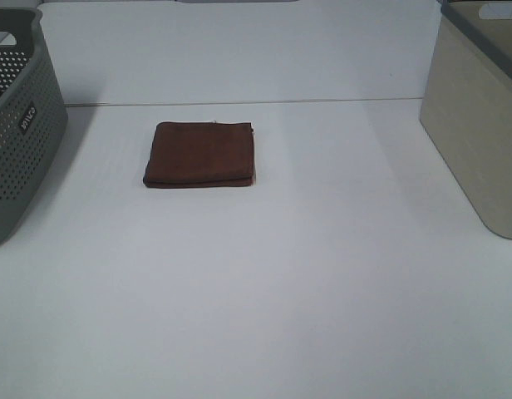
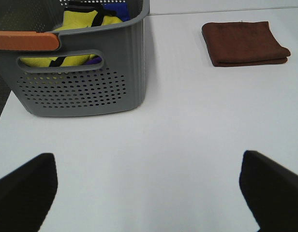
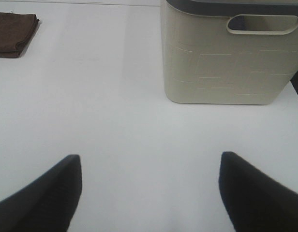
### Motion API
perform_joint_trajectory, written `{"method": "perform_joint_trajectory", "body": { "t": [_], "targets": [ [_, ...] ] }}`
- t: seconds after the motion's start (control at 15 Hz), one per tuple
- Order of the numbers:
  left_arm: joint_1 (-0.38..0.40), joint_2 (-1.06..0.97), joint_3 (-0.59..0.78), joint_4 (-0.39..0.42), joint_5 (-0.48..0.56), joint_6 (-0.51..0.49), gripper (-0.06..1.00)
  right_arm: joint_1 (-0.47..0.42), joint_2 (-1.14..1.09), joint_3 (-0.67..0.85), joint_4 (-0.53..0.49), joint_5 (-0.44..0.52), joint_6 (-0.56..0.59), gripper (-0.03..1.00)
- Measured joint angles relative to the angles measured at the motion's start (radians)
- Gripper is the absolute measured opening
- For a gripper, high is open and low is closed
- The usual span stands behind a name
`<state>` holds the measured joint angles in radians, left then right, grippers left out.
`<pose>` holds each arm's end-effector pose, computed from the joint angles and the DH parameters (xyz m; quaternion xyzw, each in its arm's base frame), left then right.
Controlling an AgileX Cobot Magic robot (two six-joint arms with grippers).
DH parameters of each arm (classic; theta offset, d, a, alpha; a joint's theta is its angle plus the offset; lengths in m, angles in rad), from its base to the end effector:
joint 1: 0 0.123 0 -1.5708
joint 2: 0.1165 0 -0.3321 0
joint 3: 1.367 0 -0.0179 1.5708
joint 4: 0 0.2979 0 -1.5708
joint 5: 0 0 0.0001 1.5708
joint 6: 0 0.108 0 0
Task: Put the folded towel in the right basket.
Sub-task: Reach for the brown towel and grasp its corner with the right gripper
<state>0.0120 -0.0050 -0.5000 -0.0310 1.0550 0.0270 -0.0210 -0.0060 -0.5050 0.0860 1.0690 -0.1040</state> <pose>0.0037 -0.0029 0.2929 0.0070 0.8503 -0.0052 0.5263 0.0022 0.0081 0.2934 -0.0374 0.8509 0.0102 0.5239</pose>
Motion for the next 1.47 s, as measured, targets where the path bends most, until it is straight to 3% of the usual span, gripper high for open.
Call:
{"method": "perform_joint_trajectory", "body": {
  "t": [1.47],
  "targets": [
    [0.000, 0.000, 0.000, 0.000, 0.000, 0.000, 0.97, 0.000, 0.016, -0.006, 0.000, -0.006, 0.000, 0.74]
  ]
}}
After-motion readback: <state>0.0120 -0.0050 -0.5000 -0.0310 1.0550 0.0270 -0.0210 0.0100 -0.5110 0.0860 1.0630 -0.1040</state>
